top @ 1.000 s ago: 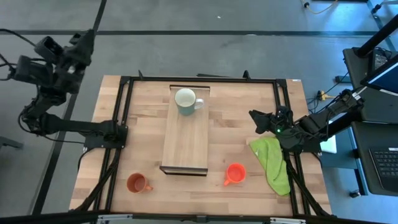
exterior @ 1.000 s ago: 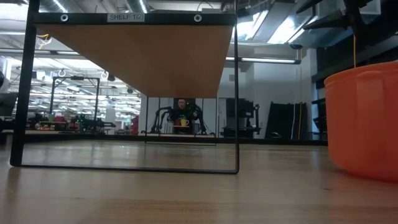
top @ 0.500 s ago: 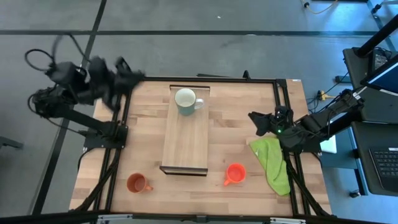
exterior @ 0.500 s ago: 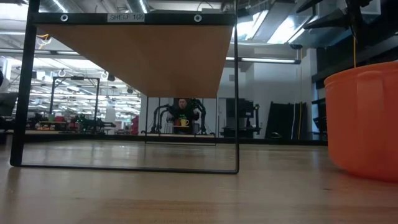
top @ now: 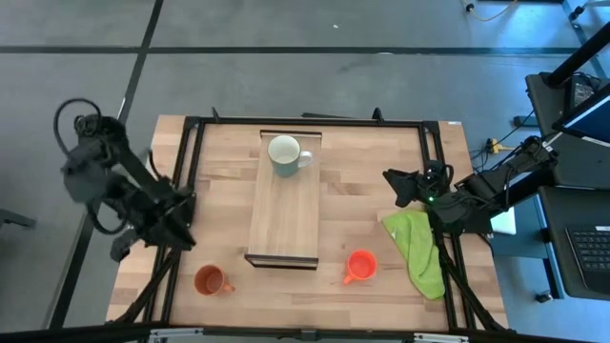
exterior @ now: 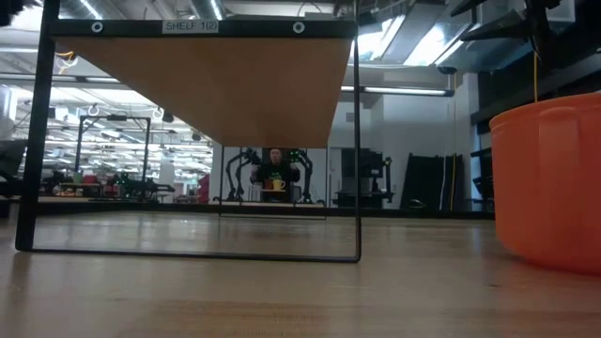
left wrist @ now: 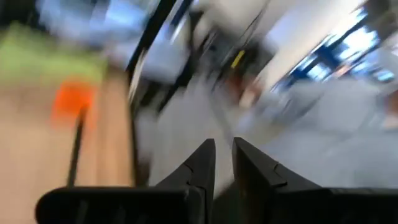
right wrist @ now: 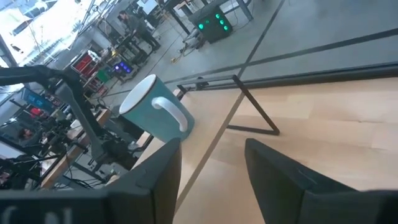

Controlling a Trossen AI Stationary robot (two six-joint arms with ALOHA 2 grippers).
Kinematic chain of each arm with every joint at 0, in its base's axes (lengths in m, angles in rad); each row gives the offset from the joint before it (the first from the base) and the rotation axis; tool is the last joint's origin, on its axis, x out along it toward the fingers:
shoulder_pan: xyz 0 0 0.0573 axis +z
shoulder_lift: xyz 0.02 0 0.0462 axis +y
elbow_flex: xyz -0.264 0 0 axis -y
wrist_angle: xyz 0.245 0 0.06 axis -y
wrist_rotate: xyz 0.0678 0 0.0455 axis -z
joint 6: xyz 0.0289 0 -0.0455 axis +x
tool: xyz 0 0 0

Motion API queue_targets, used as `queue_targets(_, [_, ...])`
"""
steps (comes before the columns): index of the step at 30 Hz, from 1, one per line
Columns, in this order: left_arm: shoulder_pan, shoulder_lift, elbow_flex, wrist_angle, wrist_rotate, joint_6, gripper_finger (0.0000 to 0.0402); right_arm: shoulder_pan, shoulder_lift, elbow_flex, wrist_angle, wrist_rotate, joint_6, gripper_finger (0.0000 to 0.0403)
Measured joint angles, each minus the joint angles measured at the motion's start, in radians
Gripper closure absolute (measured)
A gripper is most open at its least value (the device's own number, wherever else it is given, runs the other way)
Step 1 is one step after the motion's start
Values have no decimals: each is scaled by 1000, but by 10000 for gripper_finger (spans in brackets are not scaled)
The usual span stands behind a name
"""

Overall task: Stack small to large cups/mugs on shelf
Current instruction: Put the dark orange mug on the shelf

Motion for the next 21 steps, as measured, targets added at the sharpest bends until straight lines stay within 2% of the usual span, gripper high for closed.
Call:
queue_targets(4, [-63,14,113,-448,-17,-345,351,0,0,0,0,-19,2,224])
queue_targets(6, [-66,48,190,-671,-13,-455,351,0,0,0,0,-19,4,224])
queue_targets(8, [-66,95,265,-821,-11,-518,351,0,0,0,1,-19,4,224])
queue_targets(12, [-45,158,329,-783,8,-460,351,0,0,0,8,-18,5,224])
queue_targets(15, [-24,232,348,-823,75,-422,351,0,1,0,10,-18,6,224])
queue_targets(18, [-22,302,315,-816,166,-363,351,0,0,0,11,-18,7,224])
queue_targets(21, [-22,353,265,-818,195,-325,351,0,0,0,11,-14,7,224])
